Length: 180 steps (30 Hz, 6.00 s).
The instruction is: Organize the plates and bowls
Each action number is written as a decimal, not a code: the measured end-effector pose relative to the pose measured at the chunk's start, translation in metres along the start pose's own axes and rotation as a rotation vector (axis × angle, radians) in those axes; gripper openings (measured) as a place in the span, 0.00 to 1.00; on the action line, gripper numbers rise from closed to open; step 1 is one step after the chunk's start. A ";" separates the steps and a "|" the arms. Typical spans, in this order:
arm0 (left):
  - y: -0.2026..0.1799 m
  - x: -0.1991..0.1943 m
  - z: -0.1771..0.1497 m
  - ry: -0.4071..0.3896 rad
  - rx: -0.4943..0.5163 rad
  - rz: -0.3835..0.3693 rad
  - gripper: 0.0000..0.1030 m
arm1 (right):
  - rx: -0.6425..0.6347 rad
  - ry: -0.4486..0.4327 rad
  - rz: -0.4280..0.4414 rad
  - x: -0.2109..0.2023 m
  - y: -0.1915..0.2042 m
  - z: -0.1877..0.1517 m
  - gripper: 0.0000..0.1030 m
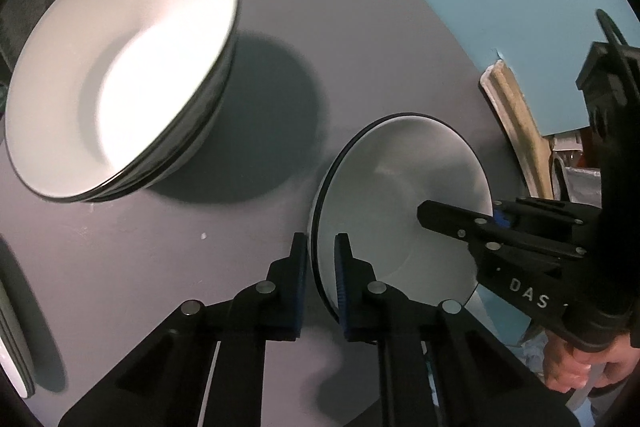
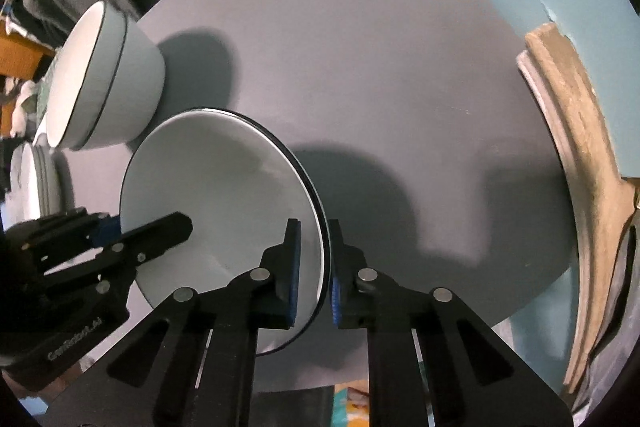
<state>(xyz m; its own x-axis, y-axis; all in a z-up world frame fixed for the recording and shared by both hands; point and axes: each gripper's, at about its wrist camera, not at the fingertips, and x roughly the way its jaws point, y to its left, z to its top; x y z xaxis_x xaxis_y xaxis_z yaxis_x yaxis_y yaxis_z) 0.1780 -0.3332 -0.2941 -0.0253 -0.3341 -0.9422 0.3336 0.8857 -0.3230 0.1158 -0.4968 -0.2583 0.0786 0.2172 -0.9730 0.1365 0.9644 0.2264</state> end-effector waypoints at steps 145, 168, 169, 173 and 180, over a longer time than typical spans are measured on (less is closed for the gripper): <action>0.096 -0.098 0.069 -0.079 -0.203 0.155 0.27 | -0.145 0.008 0.052 -0.027 0.129 0.120 0.30; 0.081 -0.204 0.016 -0.357 -0.186 0.245 0.58 | -0.254 -0.218 -0.031 -0.101 0.154 0.101 0.63; 0.081 -0.211 0.010 -0.372 -0.197 0.243 0.58 | -0.256 -0.232 -0.033 -0.106 0.156 0.098 0.66; 0.086 -0.230 -0.008 -0.405 -0.234 0.220 0.60 | -0.266 -0.265 -0.031 -0.120 0.163 0.089 0.67; 0.095 -0.250 -0.035 -0.422 -0.272 0.201 0.66 | -0.287 -0.300 -0.043 -0.137 0.172 0.070 0.67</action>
<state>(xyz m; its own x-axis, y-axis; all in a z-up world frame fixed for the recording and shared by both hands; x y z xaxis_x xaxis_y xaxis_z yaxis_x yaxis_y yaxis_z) 0.1829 -0.1542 -0.0927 0.4137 -0.2007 -0.8880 0.0353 0.9782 -0.2047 0.1973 -0.3712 -0.0827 0.3689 0.1632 -0.9151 -0.1313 0.9837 0.1225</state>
